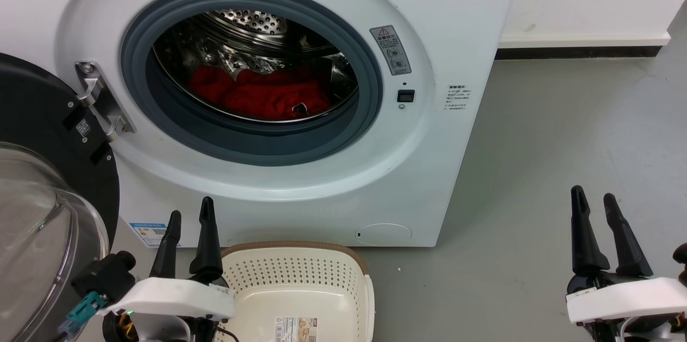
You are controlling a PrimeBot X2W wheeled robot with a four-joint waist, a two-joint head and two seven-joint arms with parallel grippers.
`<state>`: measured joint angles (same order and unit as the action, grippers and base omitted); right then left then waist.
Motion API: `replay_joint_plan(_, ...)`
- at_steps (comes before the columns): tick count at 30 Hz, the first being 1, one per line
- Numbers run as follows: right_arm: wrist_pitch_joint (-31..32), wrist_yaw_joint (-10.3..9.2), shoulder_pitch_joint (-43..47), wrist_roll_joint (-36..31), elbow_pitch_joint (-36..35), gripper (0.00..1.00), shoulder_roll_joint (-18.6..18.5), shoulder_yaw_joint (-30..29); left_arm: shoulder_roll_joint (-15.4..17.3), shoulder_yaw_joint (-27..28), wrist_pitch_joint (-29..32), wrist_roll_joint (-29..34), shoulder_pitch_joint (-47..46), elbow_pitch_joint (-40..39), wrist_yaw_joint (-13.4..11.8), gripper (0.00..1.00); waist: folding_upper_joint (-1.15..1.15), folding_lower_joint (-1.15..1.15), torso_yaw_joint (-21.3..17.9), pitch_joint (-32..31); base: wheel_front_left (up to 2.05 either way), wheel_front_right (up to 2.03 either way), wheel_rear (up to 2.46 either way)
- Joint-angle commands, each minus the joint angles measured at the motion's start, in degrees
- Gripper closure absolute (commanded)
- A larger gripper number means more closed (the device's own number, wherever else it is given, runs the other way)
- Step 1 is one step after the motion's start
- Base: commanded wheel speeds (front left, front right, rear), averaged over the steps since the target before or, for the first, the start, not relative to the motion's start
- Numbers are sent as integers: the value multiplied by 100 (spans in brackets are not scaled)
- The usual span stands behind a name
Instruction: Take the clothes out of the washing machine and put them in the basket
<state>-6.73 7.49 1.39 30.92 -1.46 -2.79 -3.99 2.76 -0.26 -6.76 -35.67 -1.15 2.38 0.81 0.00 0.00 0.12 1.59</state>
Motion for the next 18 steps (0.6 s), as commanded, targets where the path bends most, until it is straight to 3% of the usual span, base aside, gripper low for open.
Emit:
replay_joint_plan(1, -58, 0, 18, -198, -122, 0, -17, 1, 25, -18, -58, 184, 20, -93, -20, 0, 0, 0, -2, 5, 0, 0, 0)
replay_joint_plan(18, -312, 0, 193, -1318, -385, 0, -17, 19, 21, -70, -315, 1215, 167, -143, -28, 0, 0, 0, -4, 26, 0, 0, 0)
